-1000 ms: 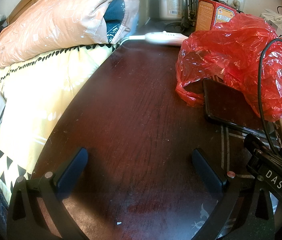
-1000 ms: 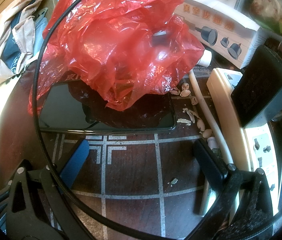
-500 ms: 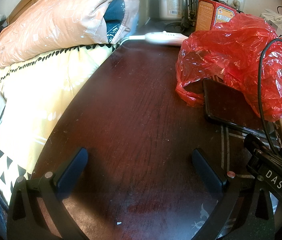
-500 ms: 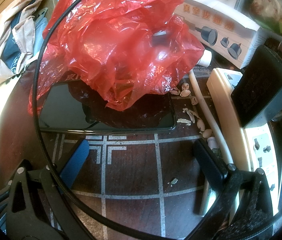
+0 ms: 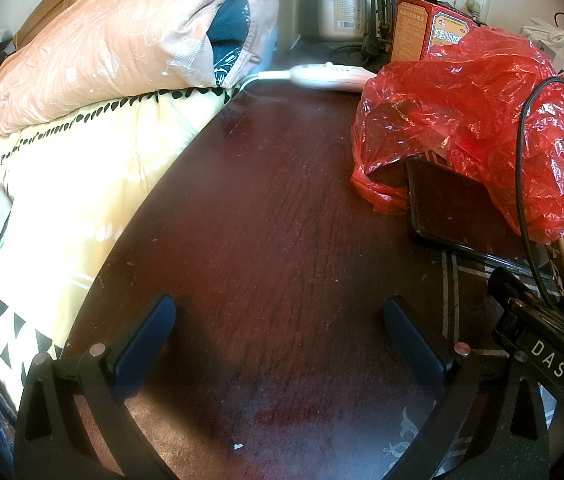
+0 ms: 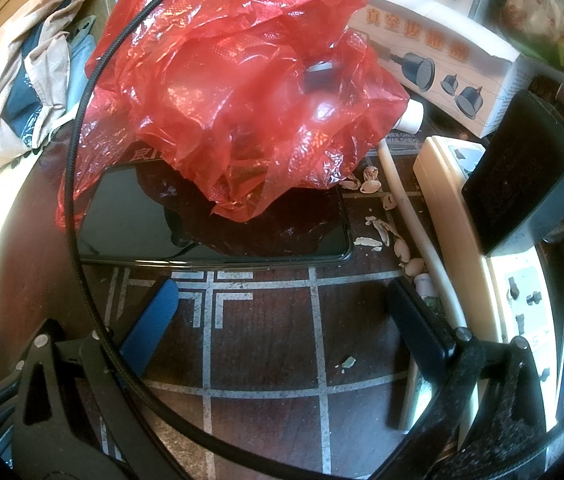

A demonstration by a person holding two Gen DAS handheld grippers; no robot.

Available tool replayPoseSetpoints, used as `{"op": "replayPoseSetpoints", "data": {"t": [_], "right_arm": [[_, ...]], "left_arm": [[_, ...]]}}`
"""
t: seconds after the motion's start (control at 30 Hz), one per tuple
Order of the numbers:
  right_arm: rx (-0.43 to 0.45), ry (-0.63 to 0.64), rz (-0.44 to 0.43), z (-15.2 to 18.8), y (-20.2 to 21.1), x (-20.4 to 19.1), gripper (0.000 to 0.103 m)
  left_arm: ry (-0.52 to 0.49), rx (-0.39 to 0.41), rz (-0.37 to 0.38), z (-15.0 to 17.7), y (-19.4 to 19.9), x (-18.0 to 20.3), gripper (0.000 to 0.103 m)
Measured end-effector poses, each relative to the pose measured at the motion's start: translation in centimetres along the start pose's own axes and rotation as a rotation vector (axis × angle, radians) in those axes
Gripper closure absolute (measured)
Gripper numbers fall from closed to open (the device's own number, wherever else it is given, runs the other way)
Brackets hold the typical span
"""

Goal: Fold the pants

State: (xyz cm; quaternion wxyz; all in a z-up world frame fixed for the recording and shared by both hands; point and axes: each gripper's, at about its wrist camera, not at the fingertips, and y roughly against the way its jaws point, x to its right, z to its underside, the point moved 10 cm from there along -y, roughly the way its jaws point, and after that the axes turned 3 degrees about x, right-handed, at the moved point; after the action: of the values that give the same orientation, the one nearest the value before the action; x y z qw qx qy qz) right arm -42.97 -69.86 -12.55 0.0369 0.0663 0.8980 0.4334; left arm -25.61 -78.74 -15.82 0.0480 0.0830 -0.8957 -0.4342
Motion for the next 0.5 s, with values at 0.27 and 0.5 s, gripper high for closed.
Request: {"op": "replayPoseSetpoints", "data": {"t": [0.27, 0.5], "right_arm": [[0.0, 0.0, 0.0, -0.03, -0.08, -0.04, 0.0], [0.0, 0.0, 0.0, -0.04, -0.1, -0.05, 0.0]], "left_arm": [[0.0, 0.0, 0.0, 0.0, 0.0, 0.0, 0.0], [0.001, 0.0, -0.001, 0.0, 0.02, 0.0, 0.0]]}}
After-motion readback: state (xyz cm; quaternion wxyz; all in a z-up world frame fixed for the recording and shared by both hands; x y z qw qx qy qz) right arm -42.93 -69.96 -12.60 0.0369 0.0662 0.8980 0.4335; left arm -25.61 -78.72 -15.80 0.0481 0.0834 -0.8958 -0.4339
